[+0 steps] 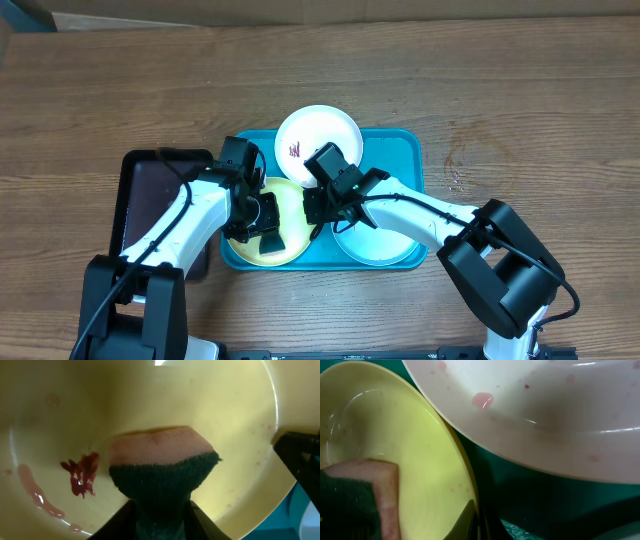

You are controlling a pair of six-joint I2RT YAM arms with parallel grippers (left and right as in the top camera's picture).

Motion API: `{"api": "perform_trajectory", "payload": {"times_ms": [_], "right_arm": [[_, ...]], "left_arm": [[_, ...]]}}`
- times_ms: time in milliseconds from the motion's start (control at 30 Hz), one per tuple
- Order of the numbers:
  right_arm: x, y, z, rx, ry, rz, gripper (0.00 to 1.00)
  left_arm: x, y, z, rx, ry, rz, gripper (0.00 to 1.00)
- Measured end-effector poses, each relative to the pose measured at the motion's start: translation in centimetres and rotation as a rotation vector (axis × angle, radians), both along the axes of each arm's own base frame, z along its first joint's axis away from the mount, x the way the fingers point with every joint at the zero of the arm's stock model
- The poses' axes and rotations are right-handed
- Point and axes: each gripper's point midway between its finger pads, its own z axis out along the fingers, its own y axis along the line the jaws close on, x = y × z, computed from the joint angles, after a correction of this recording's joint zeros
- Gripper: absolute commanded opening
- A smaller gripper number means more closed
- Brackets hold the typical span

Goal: Clean dirty plates on tray and stack at the side
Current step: 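Scrub the yellow plate with the sponge in the left gripper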

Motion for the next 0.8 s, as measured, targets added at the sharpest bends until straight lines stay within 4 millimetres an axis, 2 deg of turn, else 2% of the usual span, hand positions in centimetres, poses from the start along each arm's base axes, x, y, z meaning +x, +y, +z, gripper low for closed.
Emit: {"api": "perform_trajectory", "payload": {"times_ms": [233, 467, 600, 800], "right_arm": [[0.1, 0.0, 0.0, 0.001, -0.003, -0.001, 0.04], [0.1, 0.0, 0.0, 0.001, -0.005, -0.001, 0.04], [0.1, 0.1, 0.0, 0.003, -0.005, 0.001, 0.04], [0.1, 0.1, 0.0, 0.003, -0.005, 0.001, 0.04]], "left_arm": [[-0.1, 0.0, 0.0, 0.000, 0.002, -0.003, 0.04], [0.8, 0.5, -0.3, 0.033, -0.036, 0.010, 0.04], [0.5, 2.5, -1.0, 0.146, -0.037, 0.052, 0.04], [0.7, 5.6, -0.9, 0.330, -0.065, 0.078, 0.04]]}}
